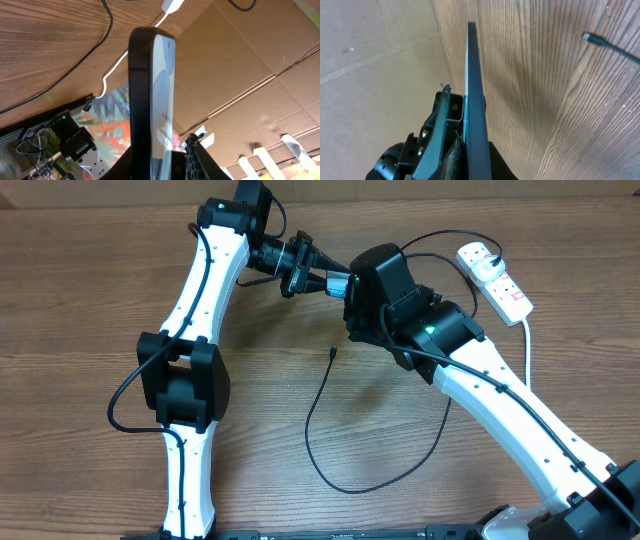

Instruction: Plug charger to phone and switch on socket

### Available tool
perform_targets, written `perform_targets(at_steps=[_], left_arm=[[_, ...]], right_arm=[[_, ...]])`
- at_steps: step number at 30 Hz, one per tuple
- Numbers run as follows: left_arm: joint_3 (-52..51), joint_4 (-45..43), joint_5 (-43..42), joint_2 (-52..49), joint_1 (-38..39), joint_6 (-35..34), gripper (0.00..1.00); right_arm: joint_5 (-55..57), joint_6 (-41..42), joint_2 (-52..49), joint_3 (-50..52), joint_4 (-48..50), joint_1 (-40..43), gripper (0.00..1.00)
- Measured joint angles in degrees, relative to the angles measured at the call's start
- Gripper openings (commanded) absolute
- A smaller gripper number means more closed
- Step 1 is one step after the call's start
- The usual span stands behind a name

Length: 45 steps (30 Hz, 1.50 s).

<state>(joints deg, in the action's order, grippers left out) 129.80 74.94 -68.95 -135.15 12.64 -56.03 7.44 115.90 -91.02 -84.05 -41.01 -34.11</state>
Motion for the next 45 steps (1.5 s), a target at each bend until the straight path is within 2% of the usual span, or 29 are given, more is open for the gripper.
perform_targets(at_steps=[8, 11, 12, 15, 17, 19, 21, 22, 28, 35, 37, 39, 44, 45], left_arm=[[0.00, 0.02, -2.19, 0.00, -0.02, 0.00, 0.22], [0.00, -0.09, -2.91, 0.00, -0.04, 0.02, 0.14], [0.00, -0.35, -3.06, 0.00, -0.04, 0.02, 0.05], [0.00, -1.03, -3.52, 0.00, -0.04, 0.04, 0.04], [0.00, -1.27, -3.67, 0.00, -0.04, 0.00, 0.04], [0.00, -1.31, -3.82, 0.00, -0.04, 0.00, 0.04], [0.00, -1.51, -3.82, 0.00, 0.02, 0.00, 0.04], [0.00, -1.68, -3.63, 0.00, 0.02, 0.02, 0.04], [0.00, -5.09, 1.66, 0.00, 0.02, 2.86, 0.04], [0.00, -9.33, 7.58, 0.00, -0.72, 14.43, 0.04], [0.00, -10.08, 8.37, 0.00, -1.33, 18.97, 0.04], [0.00, -10.27, 8.76, 0.00, -2.16, 23.89, 0.04], [0.00, -9.27, 9.90, 0.00, -4.00, 33.94, 0.04], [0.00, -9.07, 10.54, 0.00, -4.31, 34.93, 0.04]], right_arm=[[-1.68, 0.04, 0.00, 0.00, 1.36, 0.00, 0.09], [-1.75, 0.02, 0.00, -0.04, 1.66, 0.09, 0.09], [-1.75, 0.00, 0.00, -0.07, 1.88, 0.20, 0.08], [-1.62, 0.02, 0.00, -0.37, 2.38, 0.61, 0.10], [-1.66, -0.02, 0.00, -0.44, 2.38, 0.72, 0.21], [-2.38, -1.20, 0.00, -0.44, 2.01, 0.70, 0.43], [-3.43, -3.50, 0.00, -0.44, 2.54, 0.57, 0.60], [-3.87, -5.25, 0.00, -0.44, 2.84, 0.57, 0.66], [-5.18, -19.19, 0.02, -0.44, 3.43, 0.33, 0.83], [-6.21, -39.34, 4.09, -0.44, 1.14, 1.51, 0.85], [-6.58, -46.56, 6.67, -0.44, 1.01, 2.36, 0.90], [-7.21, -53.90, 8.87, -0.74, -1.77, 2.97, 0.90], [-7.50, -63.78, 7.98, -1.18, -11.50, 2.97, 0.90], [-7.48, -65.13, 6.73, -1.18, -12.61, 2.97, 0.87]])
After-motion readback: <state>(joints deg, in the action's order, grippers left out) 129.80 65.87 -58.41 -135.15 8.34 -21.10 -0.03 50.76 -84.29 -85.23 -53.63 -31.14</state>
